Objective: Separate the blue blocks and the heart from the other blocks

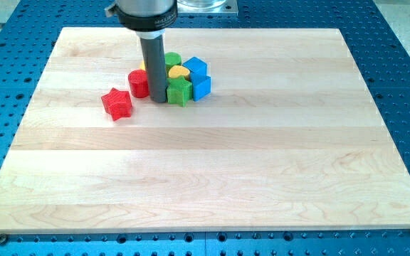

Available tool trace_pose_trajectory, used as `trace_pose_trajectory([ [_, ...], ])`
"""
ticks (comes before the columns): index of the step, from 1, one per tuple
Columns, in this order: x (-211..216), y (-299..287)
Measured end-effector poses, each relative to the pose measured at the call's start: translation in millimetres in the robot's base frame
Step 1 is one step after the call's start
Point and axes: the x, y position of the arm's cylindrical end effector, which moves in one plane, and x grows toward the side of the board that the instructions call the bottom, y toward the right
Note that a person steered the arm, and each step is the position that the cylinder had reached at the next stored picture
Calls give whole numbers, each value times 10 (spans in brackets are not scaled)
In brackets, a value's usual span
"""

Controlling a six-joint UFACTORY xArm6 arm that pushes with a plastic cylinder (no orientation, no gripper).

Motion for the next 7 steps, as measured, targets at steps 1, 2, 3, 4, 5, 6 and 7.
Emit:
trace_pose_trajectory([
  [1,222,-29],
  [2,247,-19],
  [3,304,22],
  [4,364,435],
  [5,212,476],
  [6,212,250],
  [7,168,74],
])
